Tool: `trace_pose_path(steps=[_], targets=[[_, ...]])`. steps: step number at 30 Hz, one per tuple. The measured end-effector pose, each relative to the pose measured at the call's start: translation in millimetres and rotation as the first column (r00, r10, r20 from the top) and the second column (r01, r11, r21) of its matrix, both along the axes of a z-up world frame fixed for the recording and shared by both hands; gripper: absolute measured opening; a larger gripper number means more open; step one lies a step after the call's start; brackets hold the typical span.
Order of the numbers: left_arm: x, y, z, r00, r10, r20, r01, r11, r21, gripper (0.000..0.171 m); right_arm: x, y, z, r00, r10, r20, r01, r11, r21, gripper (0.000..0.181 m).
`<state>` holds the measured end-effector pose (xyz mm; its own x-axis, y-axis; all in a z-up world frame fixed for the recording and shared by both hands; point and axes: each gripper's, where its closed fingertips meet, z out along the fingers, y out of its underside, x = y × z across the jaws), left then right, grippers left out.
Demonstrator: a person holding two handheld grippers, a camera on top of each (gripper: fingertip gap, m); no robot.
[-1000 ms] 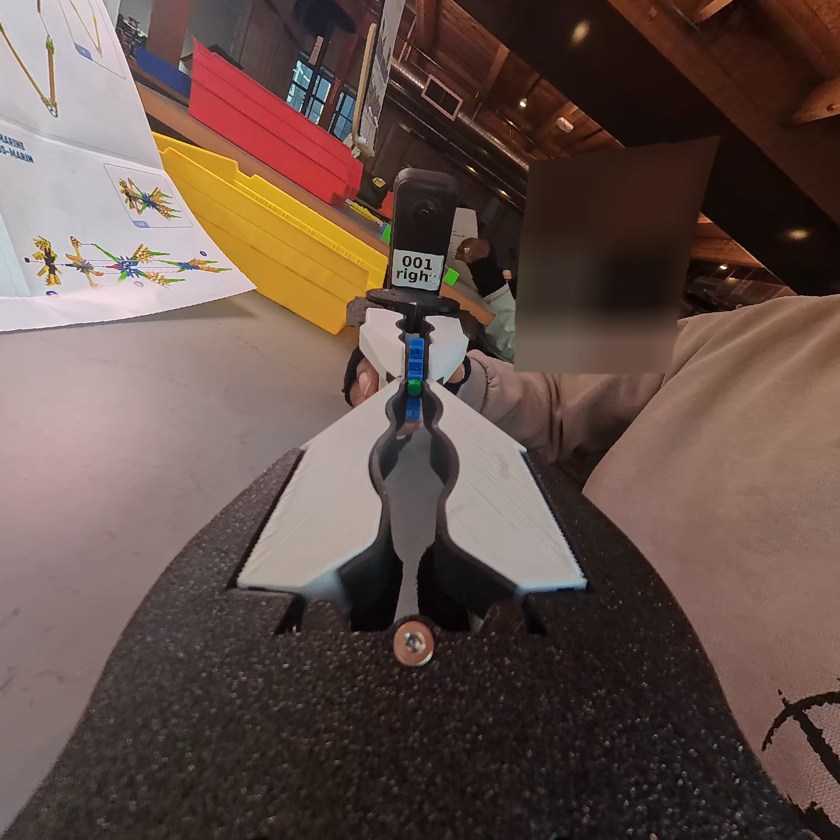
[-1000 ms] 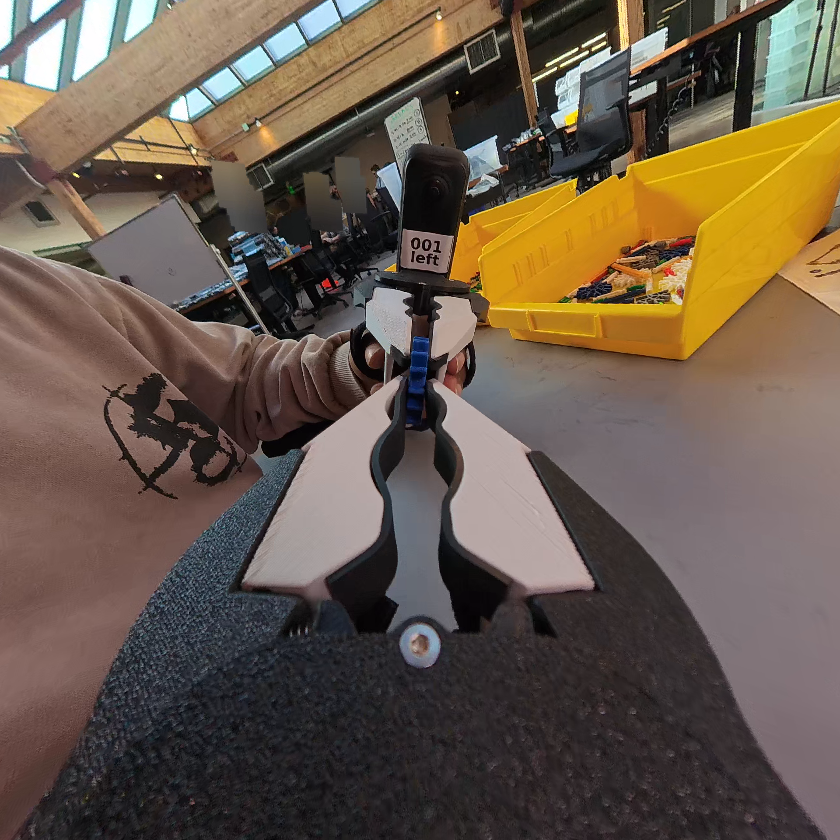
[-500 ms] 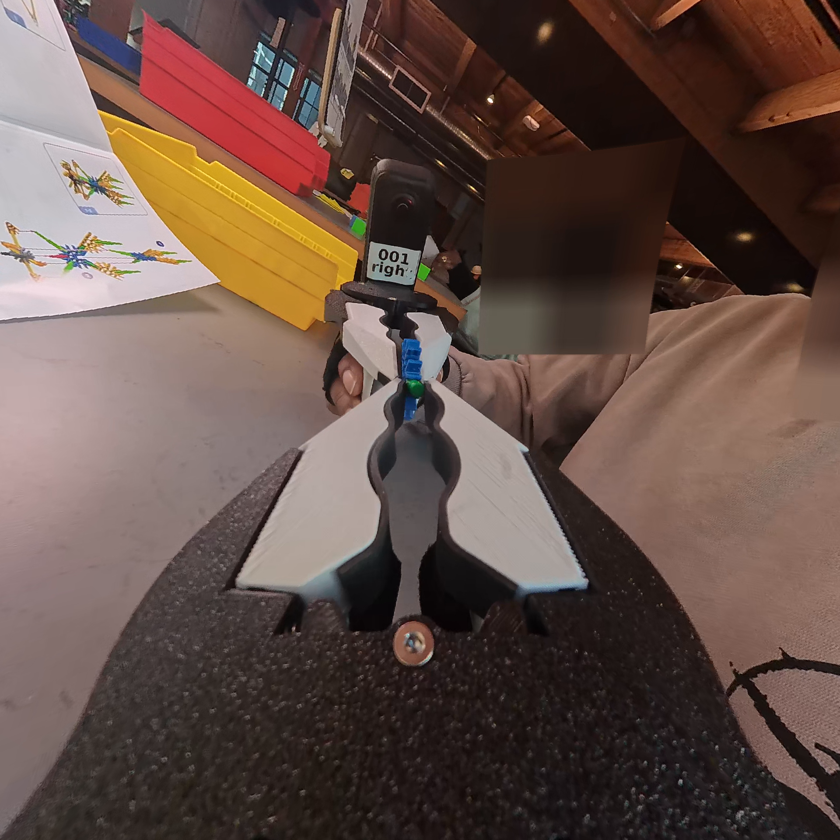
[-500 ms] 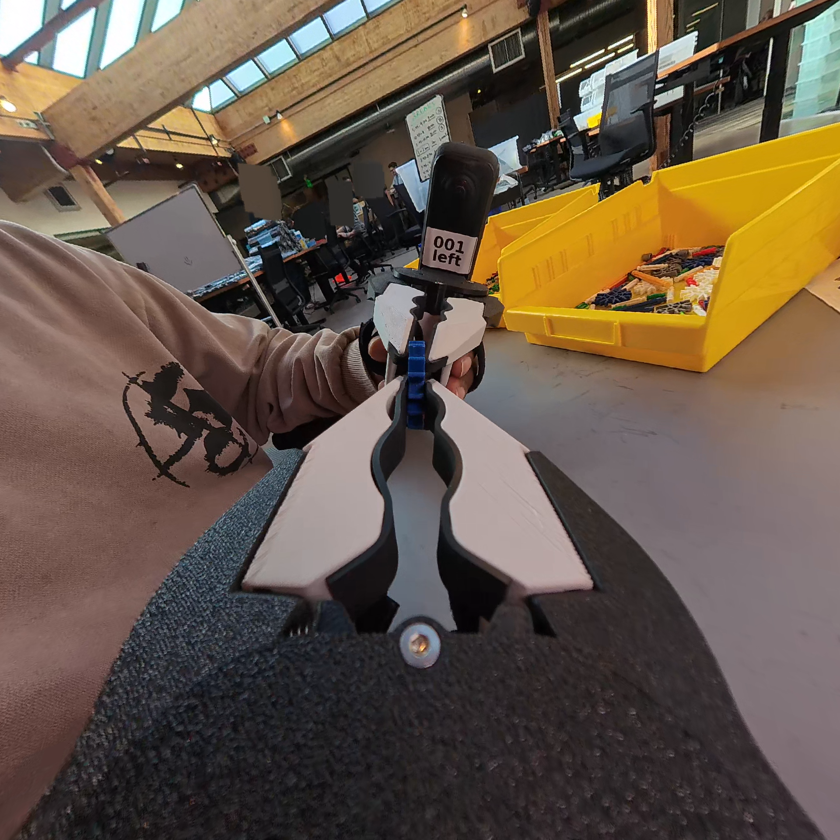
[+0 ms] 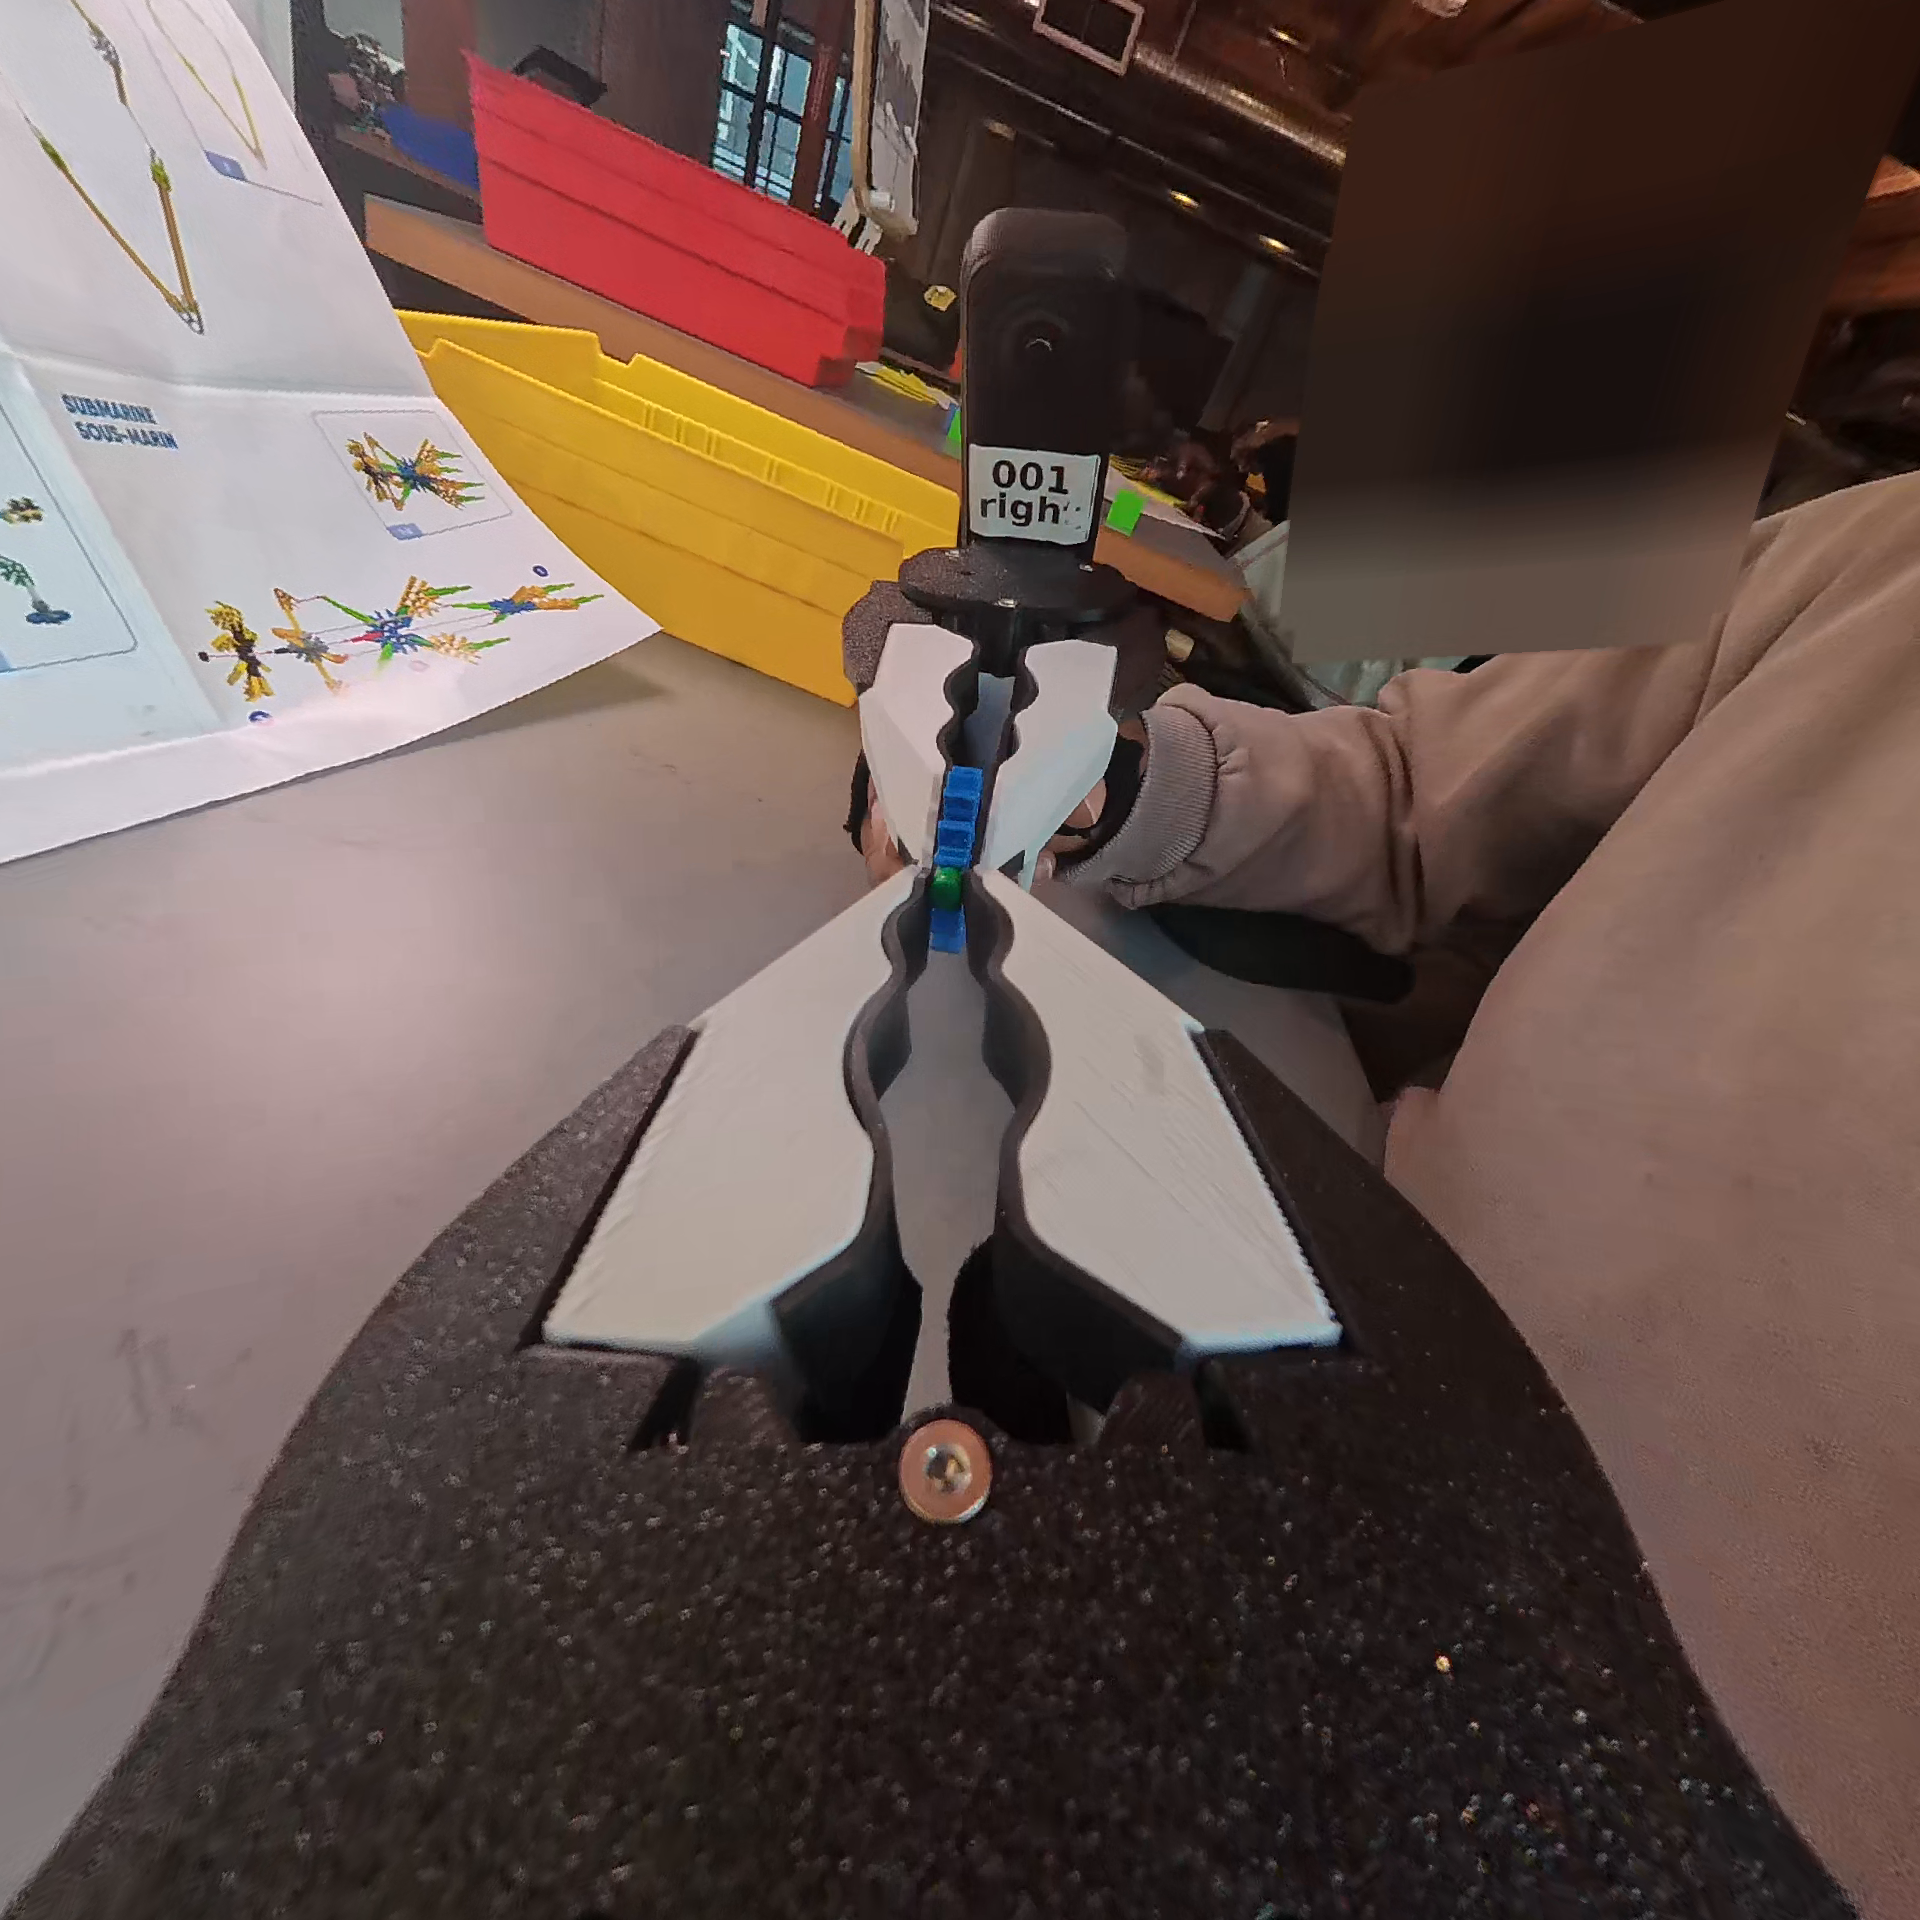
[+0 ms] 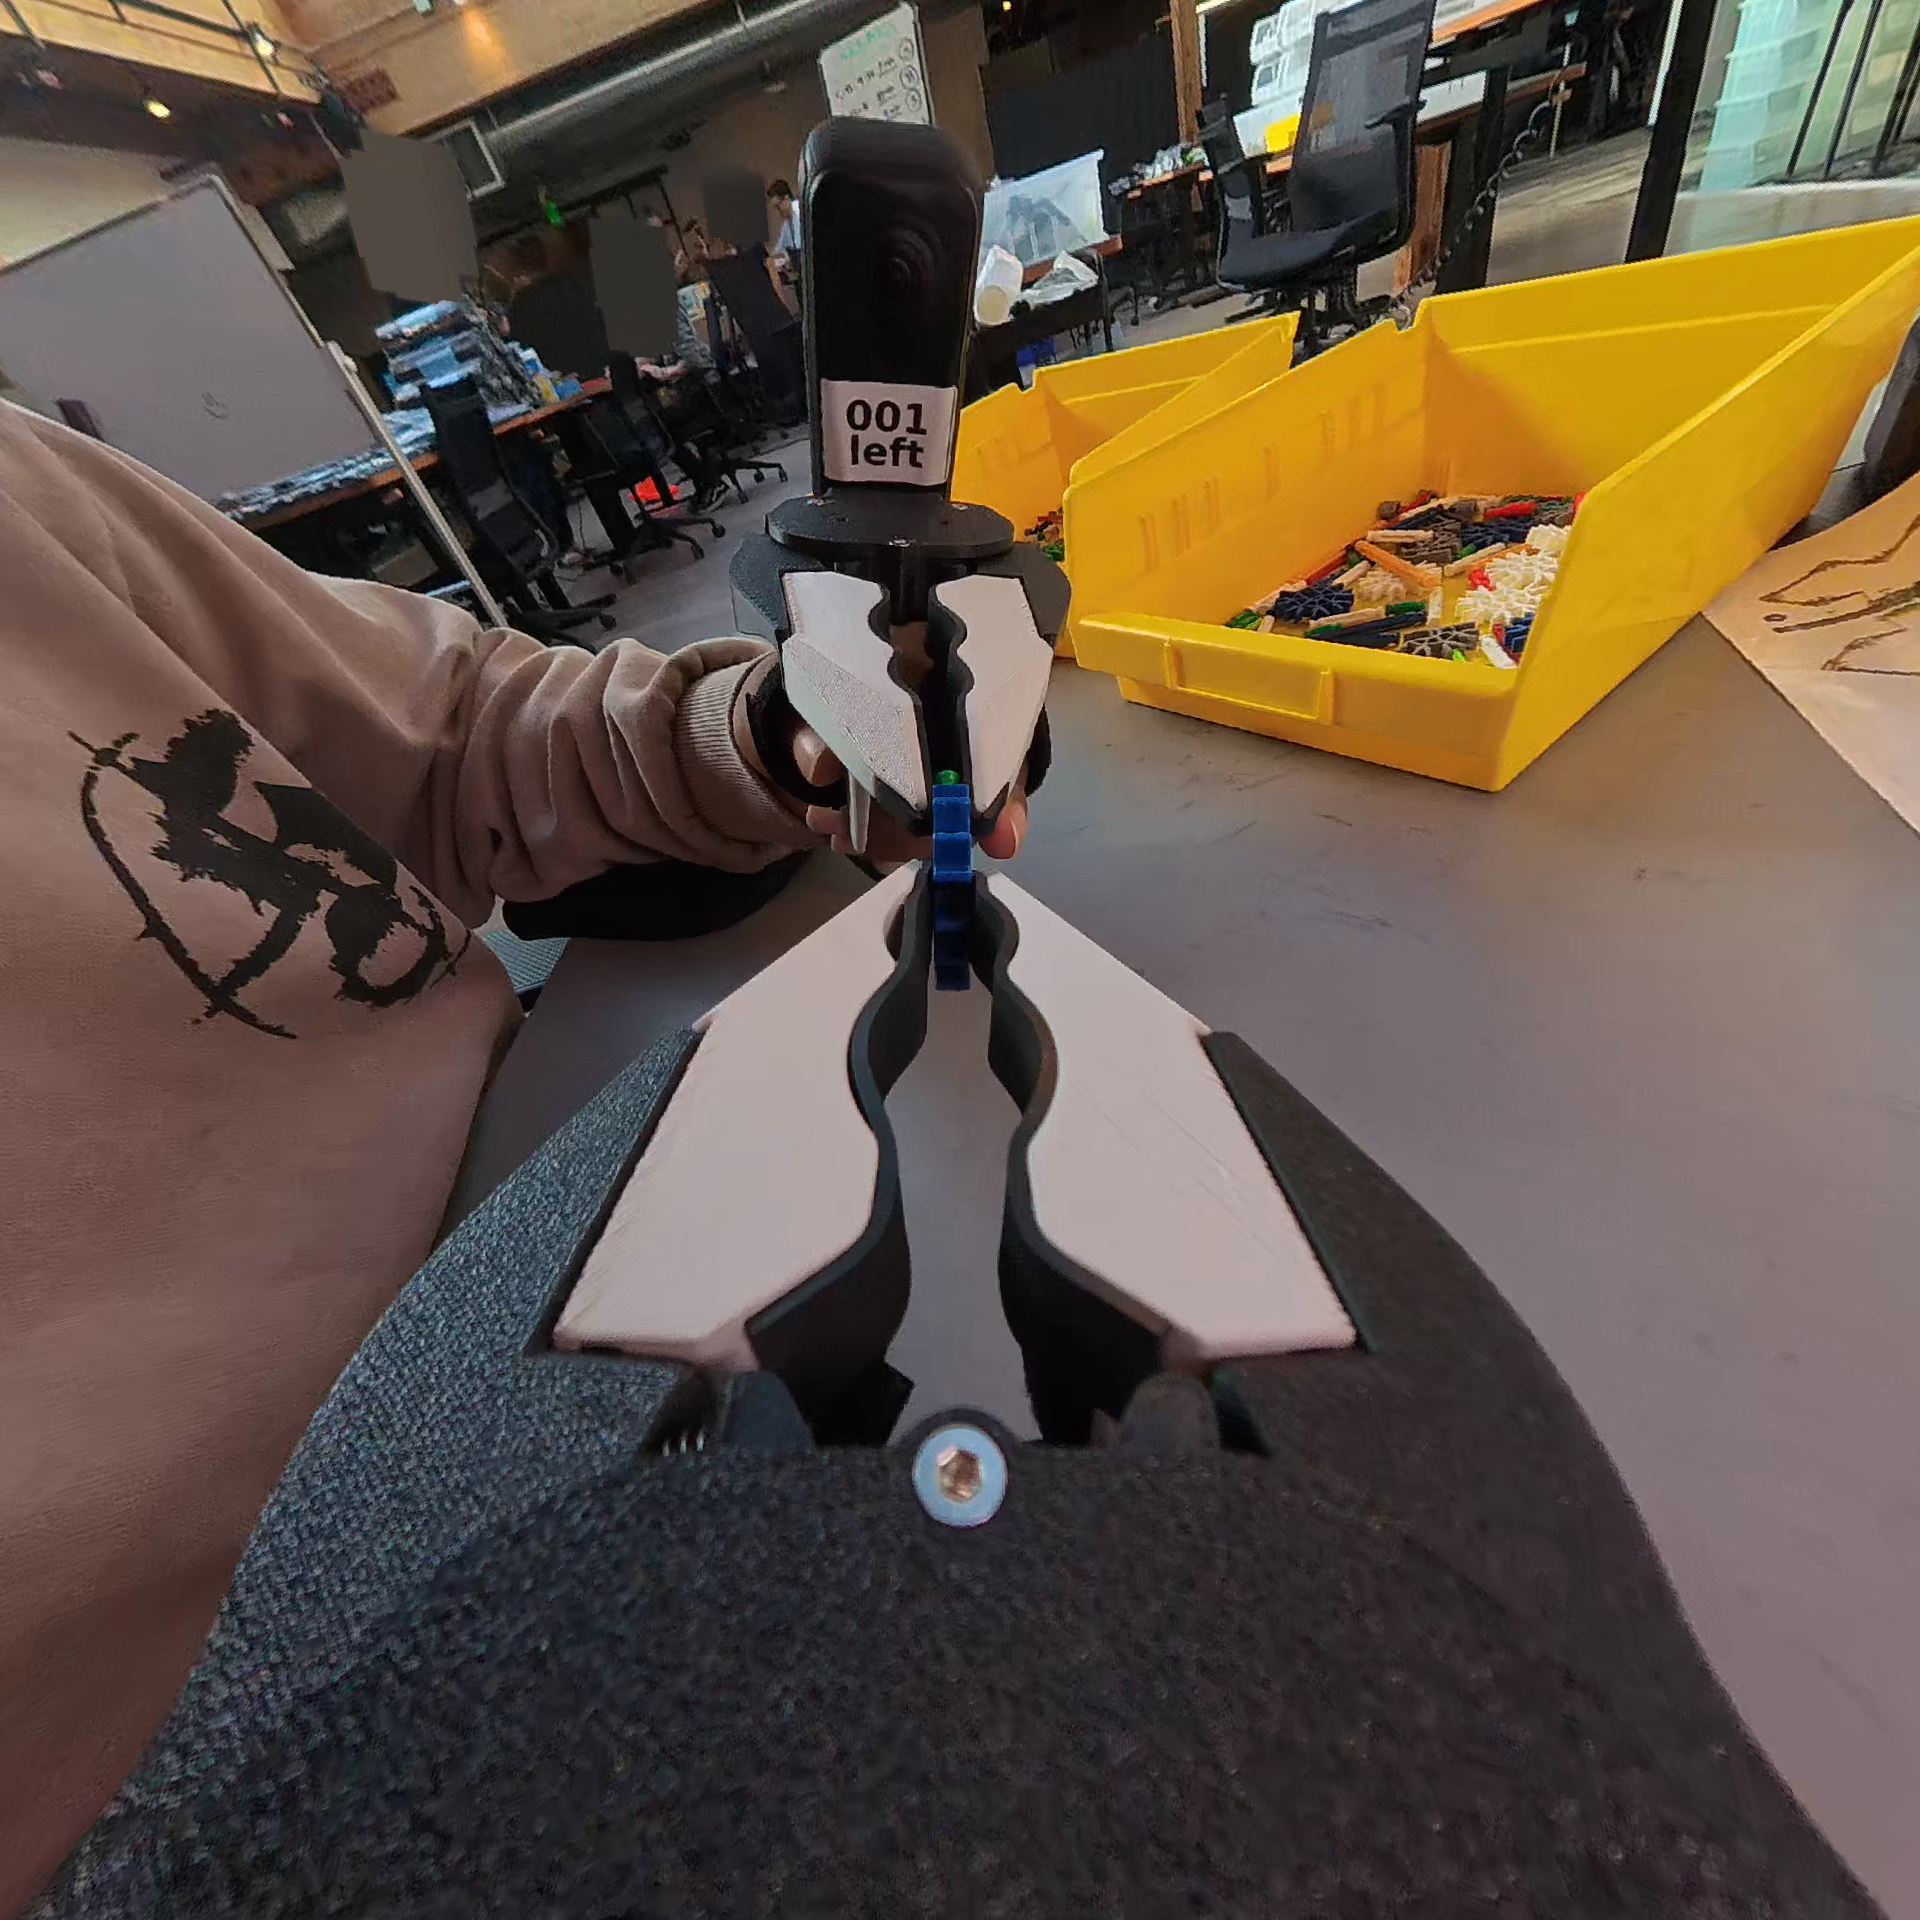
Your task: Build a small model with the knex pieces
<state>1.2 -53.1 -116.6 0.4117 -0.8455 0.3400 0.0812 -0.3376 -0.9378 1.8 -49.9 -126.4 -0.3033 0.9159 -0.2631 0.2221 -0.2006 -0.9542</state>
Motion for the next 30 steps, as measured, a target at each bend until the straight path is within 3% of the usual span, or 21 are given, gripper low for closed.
trace_pose_path(steps=[3,7,13,19,22,25,28,30], targets=[[5.6,-10.6,3.8,0.995,-0.084,0.050,0.086,0.995,-0.043,0.005,4.4,-9.5,2.5,0.998,0.064,-0.005,-0.064,0.998,0.017,0.003],[19.8,-32.1,17.5,0.947,-0.239,0.216,0.264,0.960,-0.095,0.005,19.5,-32.8,17.0,0.962,0.248,-0.112,-0.254,0.966,-0.049,0.005],[35.4,-57.8,34.2,0.829,-0.390,0.400,0.462,0.881,-0.098,0.007,37.8,-59.8,34.8,0.860,0.445,-0.248,-0.489,0.859,-0.152,0.005],[43.2,-77.3,48.1,0.658,-0.501,0.562,0.639,0.766,-0.065,0.005,47.4,-82.0,47.1,0.724,0.589,-0.359,-0.683,0.685,-0.253,0.002],[40.1,-72.8,49.5,0.666,-0.492,0.561,0.626,0.777,-0.061,0.005,44.6,-78.8,50.5,0.729,0.581,-0.363,-0.676,0.693,-0.248,0.002],[41.0,-75.8,46.4,0.639,-0.508,0.578,0.663,0.745,-0.078,0.005,45.5,-79.4,46.8,0.728,0.594,-0.344,-0.680,0.691,-0.246,0.002],[43.9,-89.4,48.3,0.581,-0.570,0.580,0.728,0.683,-0.057,0.005,49.3,-92.2,48.0,0.684,0.642,-0.346,-0.726,0.645,-0.239,0.003],[40.5,-97.9,55.0,0.510,-0.605,0.611,0.772,0.636,-0.015,0.005,47.7,-100.7,54.7,0.647,0.664,-0.375,-0.760,0.603,-0.243,0.003]])
